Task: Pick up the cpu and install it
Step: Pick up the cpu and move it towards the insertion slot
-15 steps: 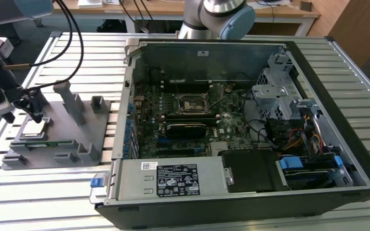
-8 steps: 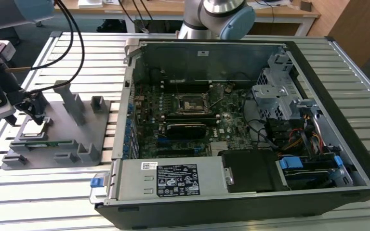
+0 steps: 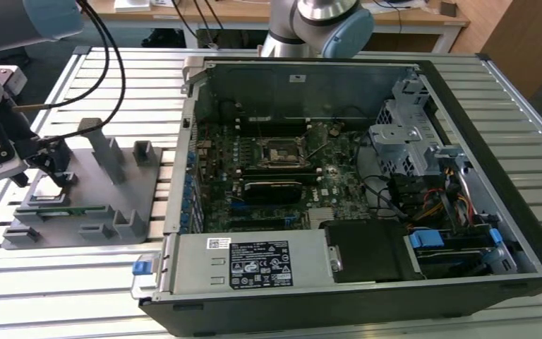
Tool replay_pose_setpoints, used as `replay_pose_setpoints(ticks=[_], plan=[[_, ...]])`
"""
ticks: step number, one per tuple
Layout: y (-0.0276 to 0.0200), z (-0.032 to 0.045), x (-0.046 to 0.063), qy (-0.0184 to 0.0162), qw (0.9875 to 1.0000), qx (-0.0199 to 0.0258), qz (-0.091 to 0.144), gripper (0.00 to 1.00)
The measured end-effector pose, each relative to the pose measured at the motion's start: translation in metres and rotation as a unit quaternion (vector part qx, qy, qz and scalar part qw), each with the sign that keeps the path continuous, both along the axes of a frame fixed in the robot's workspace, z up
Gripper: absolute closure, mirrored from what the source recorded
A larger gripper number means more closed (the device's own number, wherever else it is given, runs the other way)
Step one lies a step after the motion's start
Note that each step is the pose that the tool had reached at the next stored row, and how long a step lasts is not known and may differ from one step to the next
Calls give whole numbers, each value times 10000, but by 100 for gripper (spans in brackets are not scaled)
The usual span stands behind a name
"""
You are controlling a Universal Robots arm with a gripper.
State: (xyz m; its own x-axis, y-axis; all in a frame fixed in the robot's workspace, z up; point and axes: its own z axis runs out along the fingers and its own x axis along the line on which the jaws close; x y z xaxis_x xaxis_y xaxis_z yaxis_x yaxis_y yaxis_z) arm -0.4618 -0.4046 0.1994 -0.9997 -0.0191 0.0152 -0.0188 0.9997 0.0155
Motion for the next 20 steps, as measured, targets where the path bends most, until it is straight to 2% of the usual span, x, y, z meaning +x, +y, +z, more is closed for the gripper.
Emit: replay_pose_setpoints(ticks=[5, 6, 16, 20], plan=[[0, -35, 1, -2, 10000, -7, -7, 35], [0, -44, 1, -3, 10000, -10, -11, 28], [0, -101, 8, -5, 10000, -13, -51, 28], [0, -109, 8, -16, 10000, -13, -50, 28]])
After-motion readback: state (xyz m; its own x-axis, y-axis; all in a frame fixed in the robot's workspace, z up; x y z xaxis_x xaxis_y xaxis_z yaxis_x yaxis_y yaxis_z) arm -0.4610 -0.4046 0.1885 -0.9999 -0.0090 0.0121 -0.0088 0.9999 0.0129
